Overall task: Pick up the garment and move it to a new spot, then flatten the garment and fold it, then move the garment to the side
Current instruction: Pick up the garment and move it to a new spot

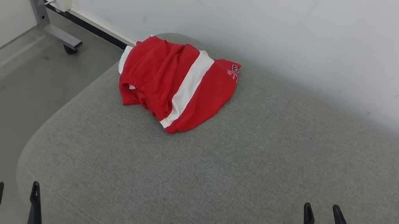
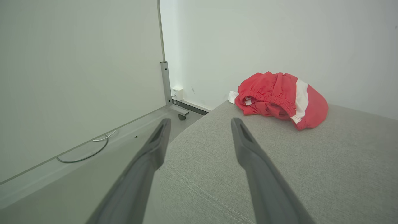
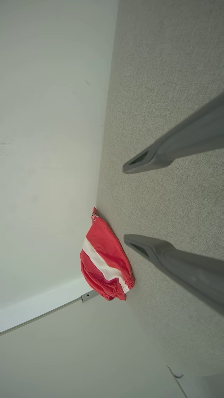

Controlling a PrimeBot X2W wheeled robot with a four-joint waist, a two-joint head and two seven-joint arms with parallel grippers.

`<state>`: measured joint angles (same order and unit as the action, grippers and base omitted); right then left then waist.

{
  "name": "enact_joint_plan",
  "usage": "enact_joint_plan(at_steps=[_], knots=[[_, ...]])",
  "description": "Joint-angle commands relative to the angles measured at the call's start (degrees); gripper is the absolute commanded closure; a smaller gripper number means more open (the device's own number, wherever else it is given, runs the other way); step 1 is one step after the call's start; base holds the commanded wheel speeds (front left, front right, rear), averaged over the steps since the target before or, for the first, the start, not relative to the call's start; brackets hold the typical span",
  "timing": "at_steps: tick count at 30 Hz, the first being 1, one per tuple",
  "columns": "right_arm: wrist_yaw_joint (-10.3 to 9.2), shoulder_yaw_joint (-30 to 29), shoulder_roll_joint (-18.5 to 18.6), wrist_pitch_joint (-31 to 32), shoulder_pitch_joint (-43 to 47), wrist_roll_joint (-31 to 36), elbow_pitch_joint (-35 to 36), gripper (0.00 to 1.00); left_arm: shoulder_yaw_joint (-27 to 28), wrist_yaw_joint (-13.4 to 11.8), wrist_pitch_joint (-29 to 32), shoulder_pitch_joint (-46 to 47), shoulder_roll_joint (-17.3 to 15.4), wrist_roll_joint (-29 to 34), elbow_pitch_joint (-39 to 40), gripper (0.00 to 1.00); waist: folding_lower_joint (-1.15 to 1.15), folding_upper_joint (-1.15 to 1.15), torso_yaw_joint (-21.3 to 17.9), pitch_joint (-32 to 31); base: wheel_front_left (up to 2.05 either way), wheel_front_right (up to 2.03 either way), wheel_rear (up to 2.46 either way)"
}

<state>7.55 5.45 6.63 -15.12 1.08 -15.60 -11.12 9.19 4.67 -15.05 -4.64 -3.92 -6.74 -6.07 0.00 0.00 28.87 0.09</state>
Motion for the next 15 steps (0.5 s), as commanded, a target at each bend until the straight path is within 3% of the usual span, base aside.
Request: enact_joint_plan(at_steps=[1,8,15], knots=[[-0.12,0.1,0.5,-0.1,-0.3,-0.6,-0.2,0.00,0.1,-0.2,-0.2,-0.5,0.3,-0.3,0.5,0.00,0.00,0.00,0.0,0.0,0.00,0.00,0.00],[-0.12,-0.8,0.4,-0.1,0.1,-0.5,-0.1,0.00,-0.1,0.5,-0.2,2.5,-0.4,-0.7,-0.7,0.00,0.00,0.00,-1.0,-0.1,0.00,0.00,0.00],[-0.12,-1.6,2.3,-0.1,-2.2,0.3,1.1,0.00,0.3,1.1,0.0,11.5,-2.0,-2.6,-2.5,0.00,0.00,0.00,-9.7,5.2,0.00,0.00,0.00]])
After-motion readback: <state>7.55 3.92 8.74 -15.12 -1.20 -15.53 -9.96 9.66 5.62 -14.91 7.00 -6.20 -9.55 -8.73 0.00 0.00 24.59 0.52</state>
